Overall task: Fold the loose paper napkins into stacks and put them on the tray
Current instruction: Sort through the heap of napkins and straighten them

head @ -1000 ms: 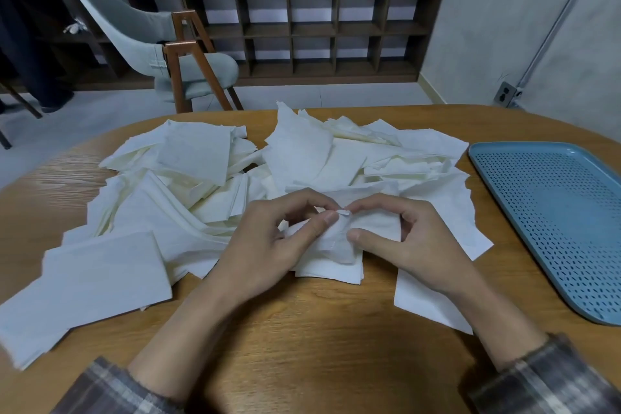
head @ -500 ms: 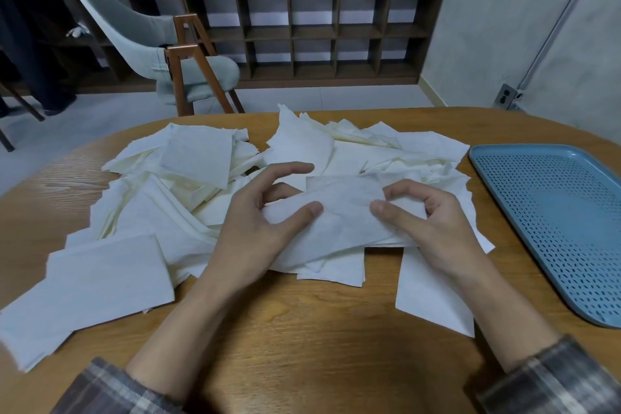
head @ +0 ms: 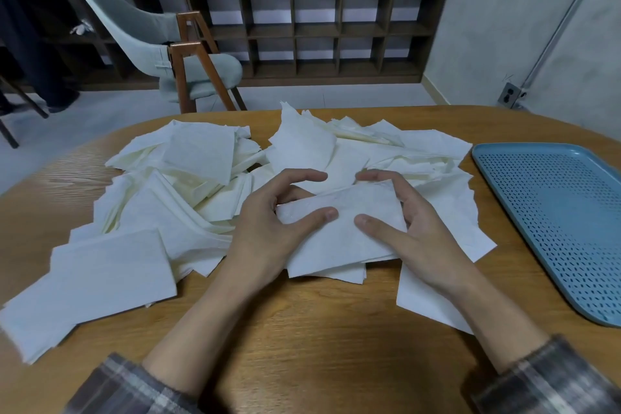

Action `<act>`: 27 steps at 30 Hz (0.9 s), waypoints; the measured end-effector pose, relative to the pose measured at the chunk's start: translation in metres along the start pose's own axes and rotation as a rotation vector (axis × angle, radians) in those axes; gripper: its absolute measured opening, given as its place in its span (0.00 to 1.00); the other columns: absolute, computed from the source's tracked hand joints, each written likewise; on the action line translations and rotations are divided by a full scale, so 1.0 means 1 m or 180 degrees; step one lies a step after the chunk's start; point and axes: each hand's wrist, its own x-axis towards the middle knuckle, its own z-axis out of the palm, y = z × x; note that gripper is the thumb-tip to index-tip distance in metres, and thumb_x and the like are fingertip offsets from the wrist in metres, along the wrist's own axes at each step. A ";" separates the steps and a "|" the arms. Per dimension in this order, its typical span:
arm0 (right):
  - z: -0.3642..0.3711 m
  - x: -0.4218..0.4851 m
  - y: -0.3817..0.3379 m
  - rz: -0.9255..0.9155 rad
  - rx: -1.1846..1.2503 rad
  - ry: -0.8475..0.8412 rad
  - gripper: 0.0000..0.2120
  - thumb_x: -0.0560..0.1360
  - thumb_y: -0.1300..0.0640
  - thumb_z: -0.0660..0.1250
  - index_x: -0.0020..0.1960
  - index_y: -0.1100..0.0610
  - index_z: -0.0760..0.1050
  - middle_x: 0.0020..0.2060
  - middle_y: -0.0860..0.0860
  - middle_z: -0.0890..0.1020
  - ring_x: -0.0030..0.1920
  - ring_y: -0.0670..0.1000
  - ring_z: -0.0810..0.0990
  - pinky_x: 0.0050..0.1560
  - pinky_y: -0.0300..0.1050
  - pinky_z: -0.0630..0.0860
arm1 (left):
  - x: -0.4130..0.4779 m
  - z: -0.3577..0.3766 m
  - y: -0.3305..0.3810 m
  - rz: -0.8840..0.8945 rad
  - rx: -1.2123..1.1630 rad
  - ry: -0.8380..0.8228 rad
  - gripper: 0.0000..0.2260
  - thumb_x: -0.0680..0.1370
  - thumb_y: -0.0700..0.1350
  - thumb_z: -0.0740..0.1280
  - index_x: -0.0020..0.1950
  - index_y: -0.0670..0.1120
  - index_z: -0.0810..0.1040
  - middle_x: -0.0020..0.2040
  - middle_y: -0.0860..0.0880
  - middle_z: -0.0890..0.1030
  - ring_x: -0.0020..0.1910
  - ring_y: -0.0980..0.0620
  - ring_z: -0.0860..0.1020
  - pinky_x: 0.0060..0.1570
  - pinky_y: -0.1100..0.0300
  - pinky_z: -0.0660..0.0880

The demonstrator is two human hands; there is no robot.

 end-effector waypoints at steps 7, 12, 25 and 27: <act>-0.006 -0.002 -0.002 -0.0200 0.0292 0.0066 0.28 0.78 0.63 0.74 0.69 0.40 0.68 0.65 0.55 0.81 0.62 0.56 0.83 0.59 0.52 0.83 | -0.001 0.005 -0.002 0.0214 0.0311 0.0134 0.16 0.76 0.53 0.78 0.62 0.59 0.81 0.59 0.61 0.82 0.61 0.61 0.79 0.56 0.64 0.75; -0.015 -0.003 -0.005 -0.0204 0.0321 0.0113 0.21 0.79 0.65 0.72 0.65 0.46 0.72 0.62 0.55 0.81 0.59 0.54 0.84 0.55 0.46 0.81 | -0.005 0.010 0.010 0.0131 0.0030 -0.0183 0.16 0.78 0.47 0.76 0.64 0.60 0.81 0.53 0.59 0.83 0.53 0.63 0.80 0.45 0.72 0.74; -0.065 -0.011 0.013 -0.0272 -0.0497 0.0572 0.13 0.78 0.68 0.72 0.55 0.52 0.87 0.55 0.42 0.88 0.62 0.41 0.82 0.67 0.37 0.73 | -0.026 0.069 -0.002 0.1346 0.1177 -0.1103 0.14 0.75 0.56 0.79 0.56 0.51 0.85 0.53 0.58 0.82 0.57 0.58 0.80 0.60 0.54 0.75; -0.063 -0.011 0.017 -0.0262 -0.0398 0.0599 0.12 0.79 0.68 0.72 0.56 0.53 0.87 0.55 0.41 0.87 0.62 0.40 0.82 0.64 0.35 0.73 | -0.031 0.076 -0.008 0.1223 0.1375 -0.1696 0.20 0.72 0.62 0.79 0.59 0.54 0.85 0.56 0.59 0.82 0.59 0.59 0.78 0.64 0.55 0.73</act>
